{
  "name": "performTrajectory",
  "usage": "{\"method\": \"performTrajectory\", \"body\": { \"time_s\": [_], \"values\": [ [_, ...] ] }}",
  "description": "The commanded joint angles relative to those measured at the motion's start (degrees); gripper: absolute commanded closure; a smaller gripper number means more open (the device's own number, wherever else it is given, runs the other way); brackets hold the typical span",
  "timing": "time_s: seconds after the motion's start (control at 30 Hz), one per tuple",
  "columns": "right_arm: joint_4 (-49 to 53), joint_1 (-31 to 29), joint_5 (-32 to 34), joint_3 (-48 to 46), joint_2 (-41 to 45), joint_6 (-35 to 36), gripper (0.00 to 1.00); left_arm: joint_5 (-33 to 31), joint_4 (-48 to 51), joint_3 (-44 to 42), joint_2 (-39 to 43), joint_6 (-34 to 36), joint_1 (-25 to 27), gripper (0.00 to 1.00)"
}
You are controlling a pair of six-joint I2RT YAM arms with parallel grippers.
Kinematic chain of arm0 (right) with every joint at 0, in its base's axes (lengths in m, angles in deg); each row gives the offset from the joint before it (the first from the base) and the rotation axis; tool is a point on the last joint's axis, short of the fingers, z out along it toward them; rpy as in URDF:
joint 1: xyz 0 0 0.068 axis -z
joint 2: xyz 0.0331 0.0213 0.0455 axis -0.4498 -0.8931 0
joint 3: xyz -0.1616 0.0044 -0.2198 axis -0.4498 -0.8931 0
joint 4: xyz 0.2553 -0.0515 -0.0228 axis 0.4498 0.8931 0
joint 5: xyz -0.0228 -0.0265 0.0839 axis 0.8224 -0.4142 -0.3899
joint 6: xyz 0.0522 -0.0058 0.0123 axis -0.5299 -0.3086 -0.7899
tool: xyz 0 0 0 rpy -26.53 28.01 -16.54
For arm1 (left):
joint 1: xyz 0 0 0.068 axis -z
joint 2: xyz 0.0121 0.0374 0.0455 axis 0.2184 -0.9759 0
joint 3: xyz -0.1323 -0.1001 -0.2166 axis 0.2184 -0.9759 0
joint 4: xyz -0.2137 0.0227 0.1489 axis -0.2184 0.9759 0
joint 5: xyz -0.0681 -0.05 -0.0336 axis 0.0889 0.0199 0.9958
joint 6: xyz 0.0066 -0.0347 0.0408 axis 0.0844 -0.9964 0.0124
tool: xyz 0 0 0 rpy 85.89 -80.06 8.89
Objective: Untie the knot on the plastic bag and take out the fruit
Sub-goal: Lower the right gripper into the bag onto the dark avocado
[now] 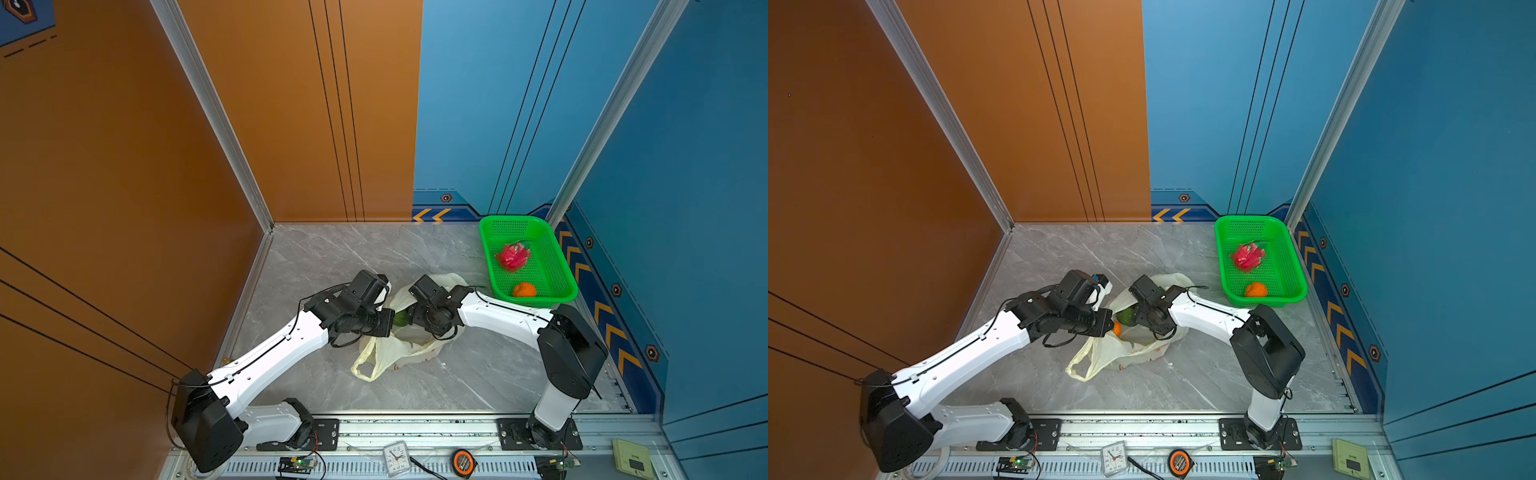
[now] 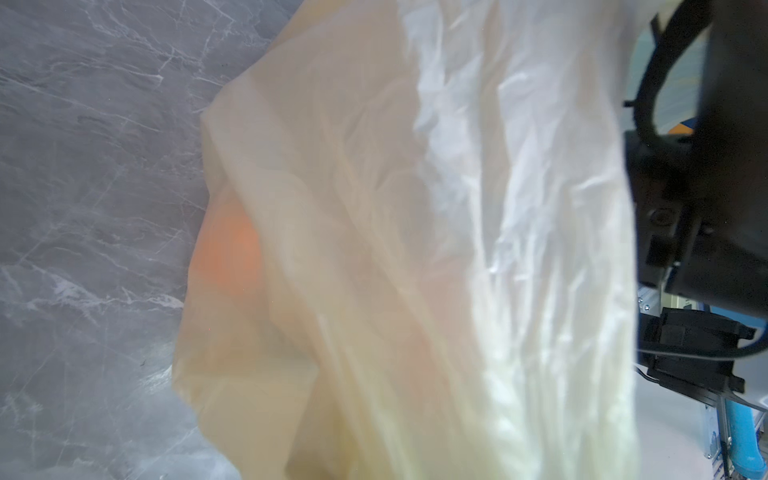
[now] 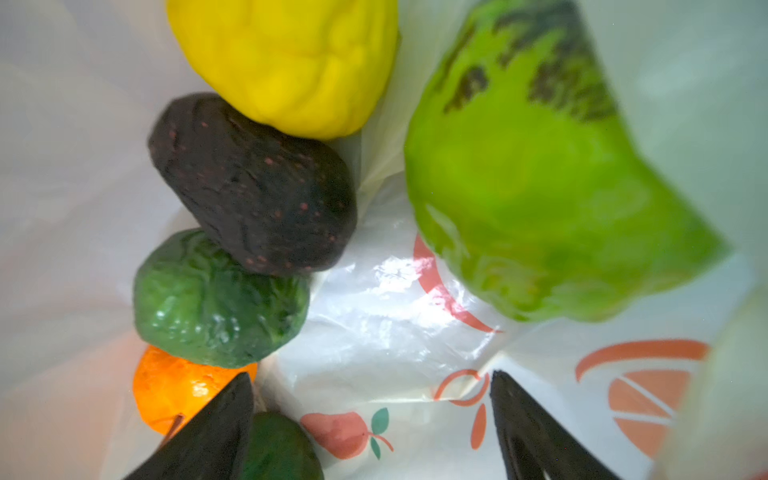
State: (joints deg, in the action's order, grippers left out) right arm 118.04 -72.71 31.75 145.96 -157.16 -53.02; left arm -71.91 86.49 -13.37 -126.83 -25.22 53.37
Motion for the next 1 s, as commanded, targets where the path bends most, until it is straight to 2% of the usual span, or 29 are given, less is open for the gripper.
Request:
{"method": "performTrajectory", "body": {
  "time_s": [0.0, 0.37, 0.73, 0.83, 0.97],
  "values": [
    [-2.77, 0.79, 2.23, 3.63, -2.36, -0.61, 0.12, 1.47, 1.02, 0.72, -0.88, 0.99, 0.96, 0.99],
    [-15.95, 1.20, 4.60, 1.02, -6.47, -1.71, 0.09, 1.28, 1.02, 0.89, -1.83, 1.03, 1.80, 0.98],
    [-19.20, 1.72, 8.30, 2.84, -11.40, -1.70, 0.10, 1.35, 1.02, 1.18, -2.08, 0.94, 2.35, 0.98],
    [-19.67, 1.94, 8.27, 2.98, -12.70, -1.58, 0.13, 1.28, 1.02, 1.06, -2.04, 0.77, 2.56, 0.99],
    [-20.09, 2.05, 8.46, 2.31, -13.10, -1.90, 0.25, 0.85, 1.02, 0.72, -1.56, 0.45, 2.77, 0.99]
  ]
}}
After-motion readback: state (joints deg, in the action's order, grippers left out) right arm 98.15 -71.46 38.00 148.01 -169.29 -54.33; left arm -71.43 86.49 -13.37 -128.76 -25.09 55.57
